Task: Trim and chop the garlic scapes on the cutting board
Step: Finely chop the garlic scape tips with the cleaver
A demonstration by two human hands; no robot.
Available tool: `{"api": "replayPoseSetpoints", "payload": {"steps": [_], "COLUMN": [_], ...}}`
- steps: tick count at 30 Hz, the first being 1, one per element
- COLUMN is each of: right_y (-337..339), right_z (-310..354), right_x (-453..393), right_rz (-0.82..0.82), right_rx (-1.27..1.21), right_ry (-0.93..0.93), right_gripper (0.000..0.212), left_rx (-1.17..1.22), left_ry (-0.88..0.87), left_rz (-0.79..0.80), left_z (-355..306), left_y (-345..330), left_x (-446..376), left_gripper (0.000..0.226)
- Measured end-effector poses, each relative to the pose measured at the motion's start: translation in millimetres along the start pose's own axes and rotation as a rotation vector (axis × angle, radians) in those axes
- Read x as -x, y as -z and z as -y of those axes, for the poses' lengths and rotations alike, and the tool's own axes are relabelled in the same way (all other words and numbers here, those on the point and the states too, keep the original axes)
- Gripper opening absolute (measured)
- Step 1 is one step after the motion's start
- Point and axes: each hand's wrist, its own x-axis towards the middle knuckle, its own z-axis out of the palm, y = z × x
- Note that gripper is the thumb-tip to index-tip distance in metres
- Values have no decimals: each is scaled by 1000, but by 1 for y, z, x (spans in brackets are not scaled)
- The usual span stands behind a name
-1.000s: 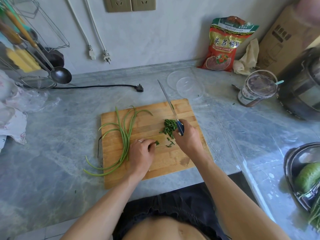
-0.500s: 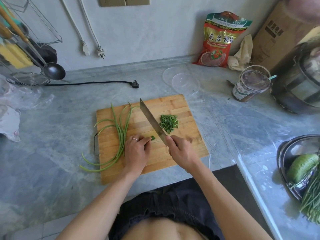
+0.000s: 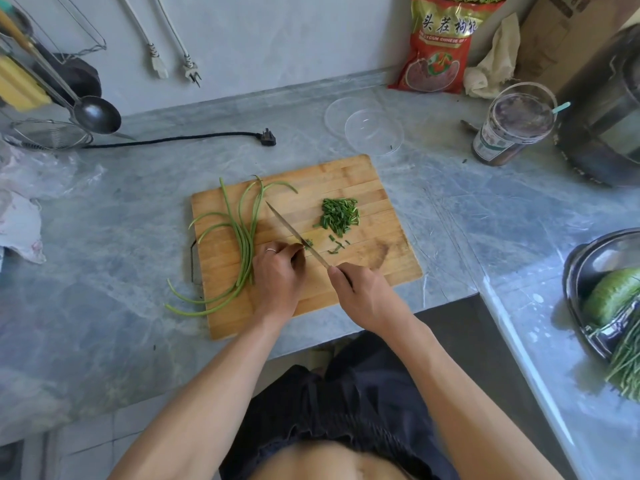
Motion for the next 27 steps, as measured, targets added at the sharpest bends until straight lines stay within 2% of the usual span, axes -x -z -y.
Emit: {"api": "replayPoseSetpoints", "payload": {"steps": [4,10,19,24,27], "right_y": [3,4,-10,-17,-17], "right_z": [7,8,-3,-9,-6], "right_x": [4,7,5,9,6], "right_rz": [30,39,8,-16,-7], "right_rx": [52,28,85,110,146], "right_ry": [-12,-121,-65,-60,-49], "right_gripper": [36,45,40,36,36], "left_rx": [-14,19,14,-20,-12], "left_ry": [2,21,26,42,20], "left_rz": [25,25,0,4,-5], "left_z": [-2,-6,-5,-1,1], "left_y": [2,2,-1,-4,-5], "left_x": [0,0,0,-2,-4], "left_gripper": [22,34,33,22,26]}}
